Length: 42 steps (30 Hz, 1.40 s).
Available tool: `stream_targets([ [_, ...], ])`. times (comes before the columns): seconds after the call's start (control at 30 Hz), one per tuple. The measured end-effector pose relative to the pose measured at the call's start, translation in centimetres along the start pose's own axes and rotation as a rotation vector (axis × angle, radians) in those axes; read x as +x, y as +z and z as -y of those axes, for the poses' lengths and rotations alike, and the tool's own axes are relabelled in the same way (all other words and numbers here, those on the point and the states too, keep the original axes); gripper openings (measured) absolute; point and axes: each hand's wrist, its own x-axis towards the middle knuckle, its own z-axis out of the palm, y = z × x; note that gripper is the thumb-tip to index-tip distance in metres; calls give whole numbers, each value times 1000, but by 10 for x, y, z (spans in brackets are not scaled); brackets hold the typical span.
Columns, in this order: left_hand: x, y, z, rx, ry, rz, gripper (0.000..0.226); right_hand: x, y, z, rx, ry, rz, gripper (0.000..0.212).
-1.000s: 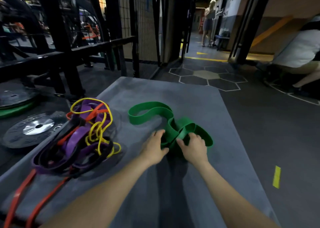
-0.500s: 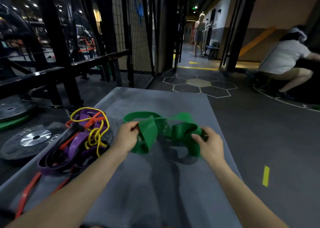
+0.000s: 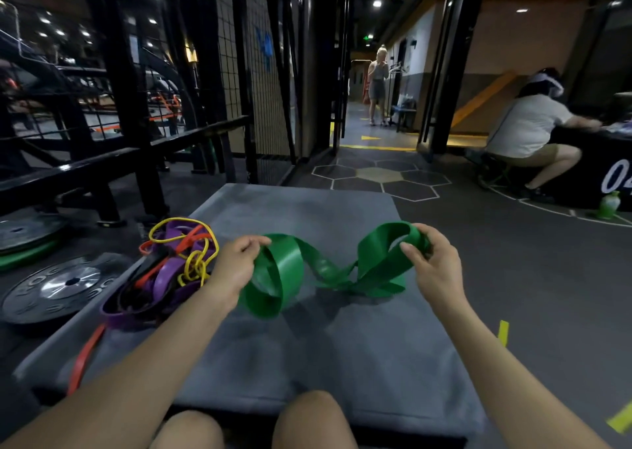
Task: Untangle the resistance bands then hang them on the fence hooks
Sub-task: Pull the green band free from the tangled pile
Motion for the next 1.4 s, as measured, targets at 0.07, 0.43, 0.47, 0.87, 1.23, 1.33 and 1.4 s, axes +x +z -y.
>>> stream_targets([
  [0.07,-3,1,11,271,32,90,25,1,2,-2,-30,11,31,31],
  [0.43,-7,57,9,377,216,464,65,-1,22,10,126,-24,348,45],
  [0.47,-4,64,13,345,226,494,58,-1,23,12,161,-34,370,46],
  [0.87,34,54,-5,133,289,363,20,12,24,6,234,86,559,41],
  [1.23,43,26,-20,197,223,472,22,34,30,-8,-474,24,505,41],
  [1.33,34,23,-4,282,202,472,2,23,36,-16,-476,12,633,33],
  [1.4,29,24,12,319,170,476,3,18,41,-24,-475,38,695,31],
])
